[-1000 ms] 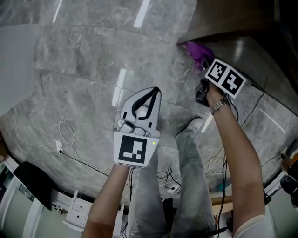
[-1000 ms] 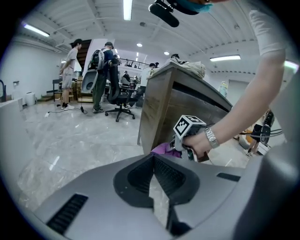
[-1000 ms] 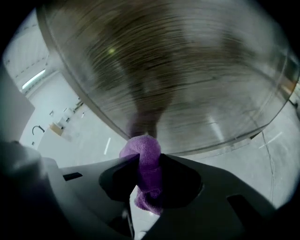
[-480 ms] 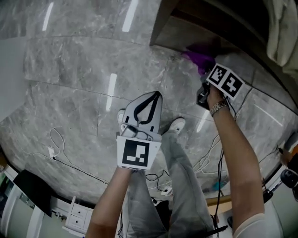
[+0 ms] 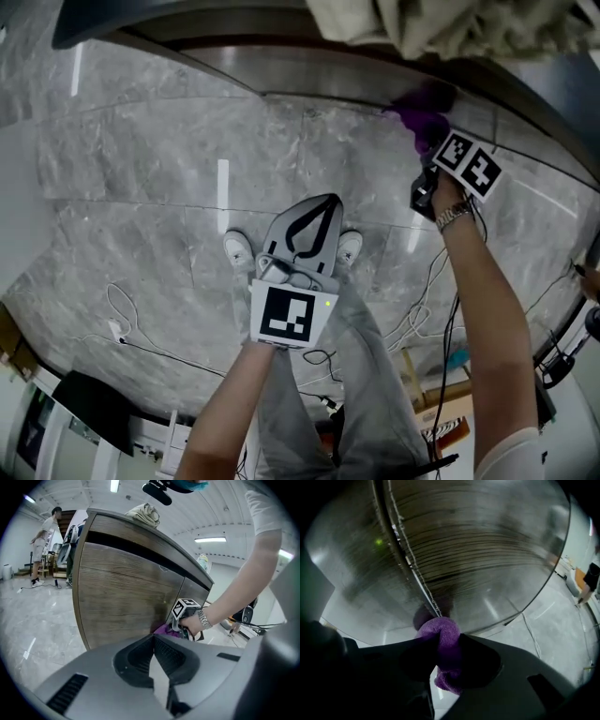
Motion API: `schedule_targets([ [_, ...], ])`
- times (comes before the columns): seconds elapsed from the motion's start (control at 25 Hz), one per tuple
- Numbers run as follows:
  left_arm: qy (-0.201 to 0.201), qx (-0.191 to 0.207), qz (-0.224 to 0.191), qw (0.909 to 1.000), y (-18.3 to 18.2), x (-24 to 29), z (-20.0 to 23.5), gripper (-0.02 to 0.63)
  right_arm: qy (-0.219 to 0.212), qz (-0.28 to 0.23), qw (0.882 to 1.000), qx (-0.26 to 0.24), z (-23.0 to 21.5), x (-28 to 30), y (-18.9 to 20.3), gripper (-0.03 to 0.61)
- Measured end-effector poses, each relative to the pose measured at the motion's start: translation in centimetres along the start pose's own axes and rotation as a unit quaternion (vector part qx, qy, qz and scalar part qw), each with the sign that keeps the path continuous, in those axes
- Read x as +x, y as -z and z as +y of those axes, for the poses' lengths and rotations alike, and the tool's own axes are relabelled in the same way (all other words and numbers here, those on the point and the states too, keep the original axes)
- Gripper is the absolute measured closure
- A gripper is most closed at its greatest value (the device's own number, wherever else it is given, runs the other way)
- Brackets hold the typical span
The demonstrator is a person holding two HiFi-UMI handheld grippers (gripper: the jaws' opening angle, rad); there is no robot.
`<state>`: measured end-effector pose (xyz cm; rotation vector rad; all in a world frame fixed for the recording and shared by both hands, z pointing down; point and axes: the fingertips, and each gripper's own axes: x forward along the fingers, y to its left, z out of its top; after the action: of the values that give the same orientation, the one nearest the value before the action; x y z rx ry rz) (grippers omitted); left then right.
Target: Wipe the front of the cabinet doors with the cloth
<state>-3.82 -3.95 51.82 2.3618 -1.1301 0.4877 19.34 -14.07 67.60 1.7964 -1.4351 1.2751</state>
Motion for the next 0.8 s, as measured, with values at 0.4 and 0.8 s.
schedule_targets([
  [0.4, -0.010, -0.011, 0.003, 0.9999, 0.9, -3.6, 5.7, 0.607, -0.015, 0.041, 0.998, -0.054, 5.8, 0.6, 7.5, 0.460],
  [0.8, -0.080, -0.037, 0.005, 0.9961, 4.8, -11.3, 15.4, 0.607, -0.117, 0.060, 0.987, -0.092, 23.2, 4.6, 14.7, 0.460],
])
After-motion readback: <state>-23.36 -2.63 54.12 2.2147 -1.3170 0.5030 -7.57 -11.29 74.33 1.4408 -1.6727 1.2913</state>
